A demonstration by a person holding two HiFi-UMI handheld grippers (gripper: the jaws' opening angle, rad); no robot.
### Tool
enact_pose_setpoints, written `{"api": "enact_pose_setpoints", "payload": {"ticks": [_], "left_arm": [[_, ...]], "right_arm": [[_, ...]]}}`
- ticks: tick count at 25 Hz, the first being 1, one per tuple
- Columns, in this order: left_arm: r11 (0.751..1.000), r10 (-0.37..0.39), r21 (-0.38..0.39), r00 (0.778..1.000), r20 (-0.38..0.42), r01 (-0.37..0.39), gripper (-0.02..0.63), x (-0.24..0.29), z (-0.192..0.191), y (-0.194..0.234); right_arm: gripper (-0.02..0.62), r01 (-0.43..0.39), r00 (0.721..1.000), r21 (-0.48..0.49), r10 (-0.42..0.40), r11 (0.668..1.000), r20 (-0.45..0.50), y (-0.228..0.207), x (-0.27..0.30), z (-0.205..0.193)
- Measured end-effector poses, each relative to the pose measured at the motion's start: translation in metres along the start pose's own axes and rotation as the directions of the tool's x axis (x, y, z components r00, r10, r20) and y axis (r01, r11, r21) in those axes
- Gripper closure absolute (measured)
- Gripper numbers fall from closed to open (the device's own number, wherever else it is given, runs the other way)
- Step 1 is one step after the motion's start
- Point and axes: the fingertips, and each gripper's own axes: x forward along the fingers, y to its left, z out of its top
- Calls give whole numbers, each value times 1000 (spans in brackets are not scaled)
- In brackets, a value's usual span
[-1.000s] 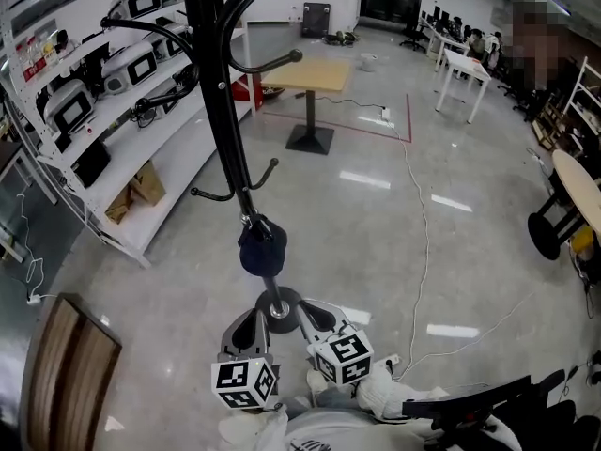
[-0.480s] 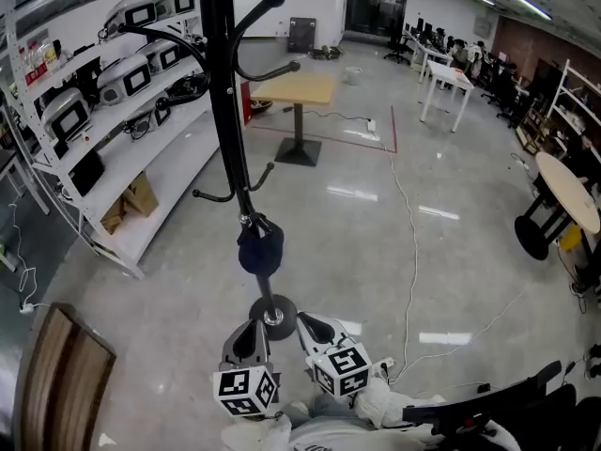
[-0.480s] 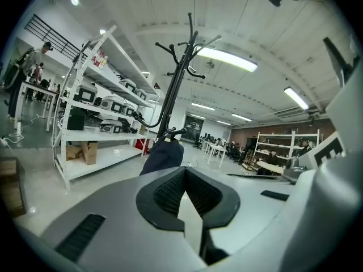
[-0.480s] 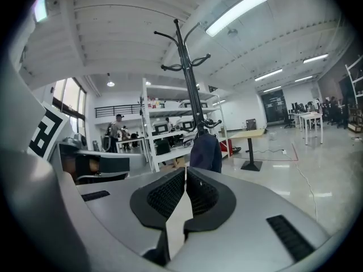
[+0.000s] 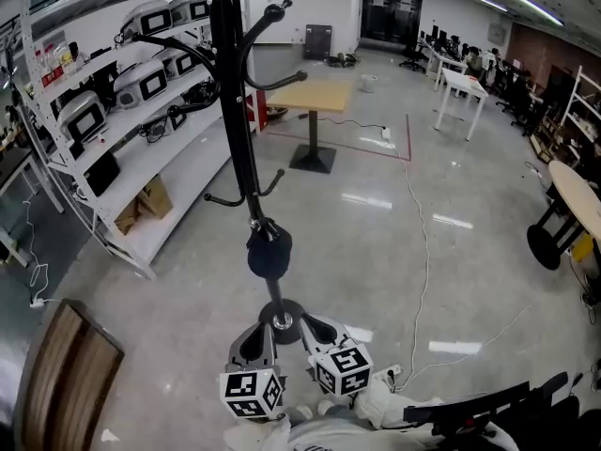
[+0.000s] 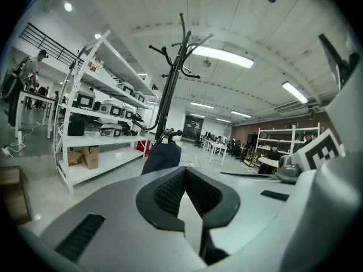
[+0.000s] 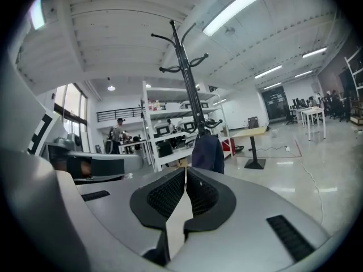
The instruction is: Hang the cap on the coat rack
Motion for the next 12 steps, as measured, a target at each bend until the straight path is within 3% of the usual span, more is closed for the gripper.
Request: {"api": "enact_pose_setpoints", "payload": {"ticks": [4, 9, 12], "left_arm": [[1000, -1, 5, 1000, 2, 1, 604, -2, 2, -3], [1000, -4, 2, 1000, -2, 4, 603, -3, -1, -2], [1000, -12, 0, 1000, -3, 12, 604, -4, -3, -7]], "right_arm": [[575, -1, 1000, 3, 1, 1000, 9, -1, 0, 3], [581, -8, 1000, -79, 8, 997, -2, 5, -3, 2], [581, -14, 1000, -79, 13, 997, -6, 6, -7, 0]]}}
